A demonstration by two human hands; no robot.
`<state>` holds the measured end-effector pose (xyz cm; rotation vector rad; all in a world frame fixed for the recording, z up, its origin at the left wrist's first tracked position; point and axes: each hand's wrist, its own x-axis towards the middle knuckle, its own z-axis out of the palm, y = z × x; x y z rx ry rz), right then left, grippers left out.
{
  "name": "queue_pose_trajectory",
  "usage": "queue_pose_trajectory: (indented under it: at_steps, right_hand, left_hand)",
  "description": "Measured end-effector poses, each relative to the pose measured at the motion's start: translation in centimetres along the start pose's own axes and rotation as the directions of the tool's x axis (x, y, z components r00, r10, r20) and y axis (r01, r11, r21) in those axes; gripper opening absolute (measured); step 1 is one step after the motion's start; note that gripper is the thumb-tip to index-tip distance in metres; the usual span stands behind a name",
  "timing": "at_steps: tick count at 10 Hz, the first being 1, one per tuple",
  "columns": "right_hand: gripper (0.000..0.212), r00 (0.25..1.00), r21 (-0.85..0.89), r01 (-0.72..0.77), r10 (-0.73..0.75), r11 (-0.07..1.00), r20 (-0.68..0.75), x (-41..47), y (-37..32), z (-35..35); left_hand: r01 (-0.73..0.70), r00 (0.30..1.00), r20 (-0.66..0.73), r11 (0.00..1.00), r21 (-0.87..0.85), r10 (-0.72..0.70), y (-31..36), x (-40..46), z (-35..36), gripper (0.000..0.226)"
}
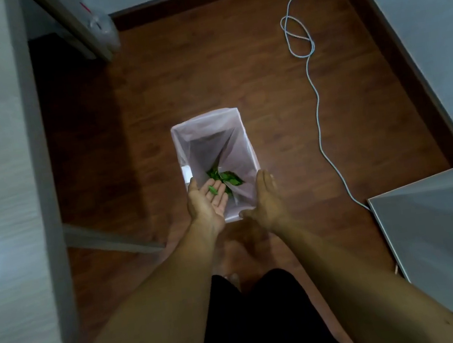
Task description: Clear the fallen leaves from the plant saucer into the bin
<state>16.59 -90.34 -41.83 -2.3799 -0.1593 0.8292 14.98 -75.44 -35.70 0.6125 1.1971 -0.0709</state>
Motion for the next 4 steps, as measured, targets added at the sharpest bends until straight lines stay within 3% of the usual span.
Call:
queue_pose_trajectory:
  at_steps: [3,4]
  right_hand:
    - [0.120,0.996,-0.023,0.086,-0.087,0.996,-0.001,2.1,3.5,3.5]
    - [0.120,0.993,-0.002,0.115,-0.115,0.993,-0.020,2.5,4.2,4.2]
  left_hand:
    - [0.014,1.000,-0.004,0.974,0.227,-0.013,-0.9,3.3,0.7,0.078]
    - [-0.031,0.998,0.062,0.987,0.158,0.022,-1.4,4.1,0.8,0.075]
